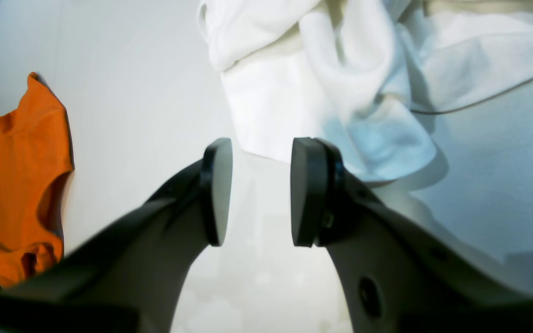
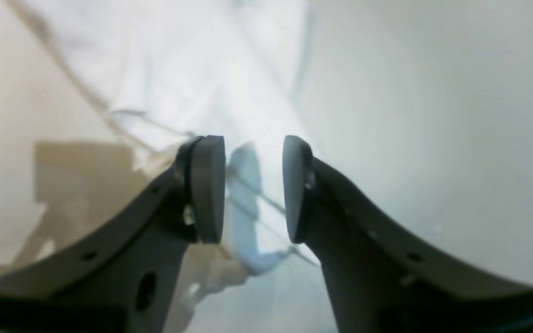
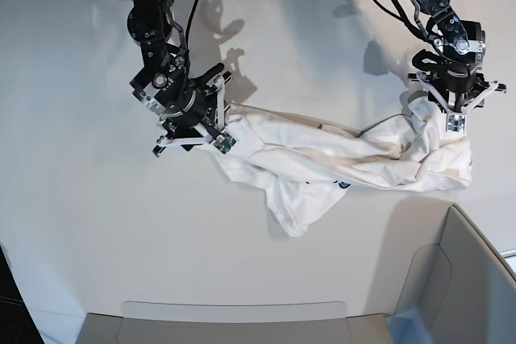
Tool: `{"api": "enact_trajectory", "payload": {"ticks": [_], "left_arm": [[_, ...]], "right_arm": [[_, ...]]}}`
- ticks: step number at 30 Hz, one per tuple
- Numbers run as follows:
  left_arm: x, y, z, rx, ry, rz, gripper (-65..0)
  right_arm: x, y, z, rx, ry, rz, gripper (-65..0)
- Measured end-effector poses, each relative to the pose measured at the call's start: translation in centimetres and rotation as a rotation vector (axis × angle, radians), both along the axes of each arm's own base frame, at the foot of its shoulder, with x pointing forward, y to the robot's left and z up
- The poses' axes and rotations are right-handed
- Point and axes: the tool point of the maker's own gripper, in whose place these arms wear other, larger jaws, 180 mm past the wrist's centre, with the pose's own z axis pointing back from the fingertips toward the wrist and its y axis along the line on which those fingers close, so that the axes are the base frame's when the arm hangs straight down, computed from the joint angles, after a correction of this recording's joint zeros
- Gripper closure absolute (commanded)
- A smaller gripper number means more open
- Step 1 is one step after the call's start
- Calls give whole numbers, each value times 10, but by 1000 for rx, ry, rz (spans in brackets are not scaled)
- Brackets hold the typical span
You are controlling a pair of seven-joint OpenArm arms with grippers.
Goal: Layout the t-shirt on the table in an organized manner, then fold the t-shirt properly
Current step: 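Regrasp the shirt edge with the right gripper near the fabric, then grasp the shirt edge with the left gripper opposite the right gripper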
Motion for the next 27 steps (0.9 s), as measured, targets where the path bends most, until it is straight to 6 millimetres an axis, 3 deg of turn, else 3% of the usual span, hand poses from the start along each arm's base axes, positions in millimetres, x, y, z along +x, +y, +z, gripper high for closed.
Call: {"api": "enact_trajectory", "payload": {"ticks": [7,10,13,15,20,24,27], "left_arm": [[0,0,0,0,0,0,-214],[0,0,0,0,1,0,-214],[0,0,0,1,1,1,-214],[0,-2,-1,-5,0,1,-214],[-2,-11,-8,-35,9,3,-214],[-1,-9,-6,-29,6,6,-214],[-2,-9,-7,-30,7,5,-214]], "right_arm": [[-1,15,-7,3,20,48,-201],[5,17,-8,-8,20,57,-121],[11,15,-11,-18,30,55,0],[15,15,-7,-20,20,54,0],[19,13,9,-29,-32,44,0],[24,10,35,-7,-110,16,0],[34,-8,54,43,-153,-84,0]]}}
